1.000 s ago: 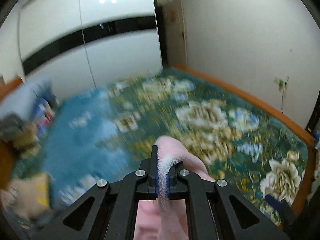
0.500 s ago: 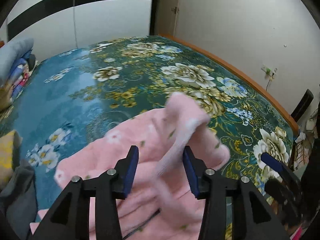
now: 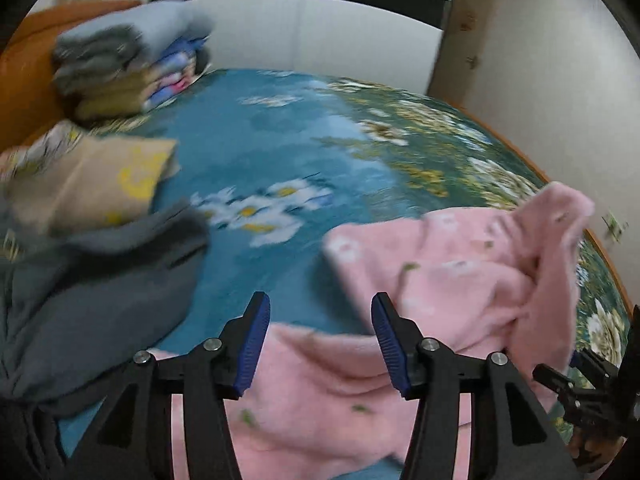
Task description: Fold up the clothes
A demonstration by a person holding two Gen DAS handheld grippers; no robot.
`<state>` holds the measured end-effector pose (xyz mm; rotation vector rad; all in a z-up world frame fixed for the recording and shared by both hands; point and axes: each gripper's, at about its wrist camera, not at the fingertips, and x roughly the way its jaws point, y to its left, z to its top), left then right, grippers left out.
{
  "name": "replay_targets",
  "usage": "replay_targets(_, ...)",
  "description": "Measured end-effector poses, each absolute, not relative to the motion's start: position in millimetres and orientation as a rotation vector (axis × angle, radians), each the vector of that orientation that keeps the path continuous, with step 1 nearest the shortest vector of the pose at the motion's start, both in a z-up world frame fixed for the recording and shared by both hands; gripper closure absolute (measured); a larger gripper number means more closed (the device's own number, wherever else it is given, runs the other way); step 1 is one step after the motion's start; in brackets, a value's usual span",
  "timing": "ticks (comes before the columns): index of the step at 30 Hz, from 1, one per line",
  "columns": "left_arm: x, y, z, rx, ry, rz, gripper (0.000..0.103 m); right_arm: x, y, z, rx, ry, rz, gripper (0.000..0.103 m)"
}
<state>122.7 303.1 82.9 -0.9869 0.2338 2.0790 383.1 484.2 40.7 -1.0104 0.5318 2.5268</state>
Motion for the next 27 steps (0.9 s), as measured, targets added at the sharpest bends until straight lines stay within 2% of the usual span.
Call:
replay_targets(1,117.3,297.6,76.4,-1.001,0.21,2.077,0.049,381.6,483.4,35.0,-1.032,0.531,2.511,0.054)
replay_targets(5,97.4,279.5,50.8,-1.051,0.133,2.075,0.049,387.9,488.4,31.7,-1.023,0.595,2.489,0.073)
replay_targets(9,88.8,273.6,48.0,-1.075,0.099,2.075,0.049,405.0,509.2,50.9,-0.914,0.714,2.504,0.09)
replay_targets(12,89.1,268.2,52.9,-1.039,0.082,2.077,0.049,422.9,534.3,80.0,-0.813,0.694,2.458,0.093)
replay_targets(16,88.2,266.3,56.7,-1.015,0.081,2.08,0.049,442.4,572.2,122.9,-0.775,0.558,2.34,0.094)
replay_targets(24,86.0,266.2,56.5,-1.019,0.085,2.076,0.049,466.2,665.8,237.8,-0.529,0.384,1.981,0.095)
replay_targets(27,85.9,268.5,58.2,-1.009,0.085,2.073,0.049,471.6,694.5,243.4,-0.518,0.38,1.871,0.095)
